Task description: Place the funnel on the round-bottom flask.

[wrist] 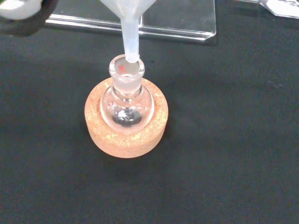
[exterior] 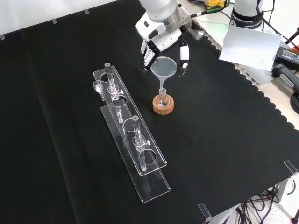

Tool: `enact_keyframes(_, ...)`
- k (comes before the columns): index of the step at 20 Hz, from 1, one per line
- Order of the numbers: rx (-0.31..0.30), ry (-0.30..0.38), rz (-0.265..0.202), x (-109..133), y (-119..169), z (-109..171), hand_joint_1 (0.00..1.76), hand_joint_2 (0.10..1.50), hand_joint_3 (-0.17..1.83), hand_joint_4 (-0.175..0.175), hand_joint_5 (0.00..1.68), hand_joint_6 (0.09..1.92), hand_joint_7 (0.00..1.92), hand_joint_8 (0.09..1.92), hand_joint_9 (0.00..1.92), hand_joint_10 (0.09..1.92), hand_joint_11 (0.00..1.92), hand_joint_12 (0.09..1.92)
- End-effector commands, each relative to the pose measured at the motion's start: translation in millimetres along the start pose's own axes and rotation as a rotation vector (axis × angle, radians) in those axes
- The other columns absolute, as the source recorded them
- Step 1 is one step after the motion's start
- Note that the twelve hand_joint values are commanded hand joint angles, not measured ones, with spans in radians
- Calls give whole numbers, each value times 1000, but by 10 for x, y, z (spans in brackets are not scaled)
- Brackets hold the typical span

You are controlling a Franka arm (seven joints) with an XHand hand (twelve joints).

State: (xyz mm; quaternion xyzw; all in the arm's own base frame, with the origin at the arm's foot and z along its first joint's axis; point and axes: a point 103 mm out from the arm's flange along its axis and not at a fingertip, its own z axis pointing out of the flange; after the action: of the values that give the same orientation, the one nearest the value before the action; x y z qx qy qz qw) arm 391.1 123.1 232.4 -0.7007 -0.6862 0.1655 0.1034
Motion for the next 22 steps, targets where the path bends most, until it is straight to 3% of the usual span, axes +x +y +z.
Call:
enact_keyframes(1, 2, 18, -4, -182, 29, 6, 798, 796, 593, 21, 928, 799, 978, 713, 1199, 368, 803, 1198)
enact_keyframes(22, 0, 17, -10, -175, 51, 19, 798, 795, 596, 20, 930, 801, 976, 718, 1196, 371, 804, 1199)
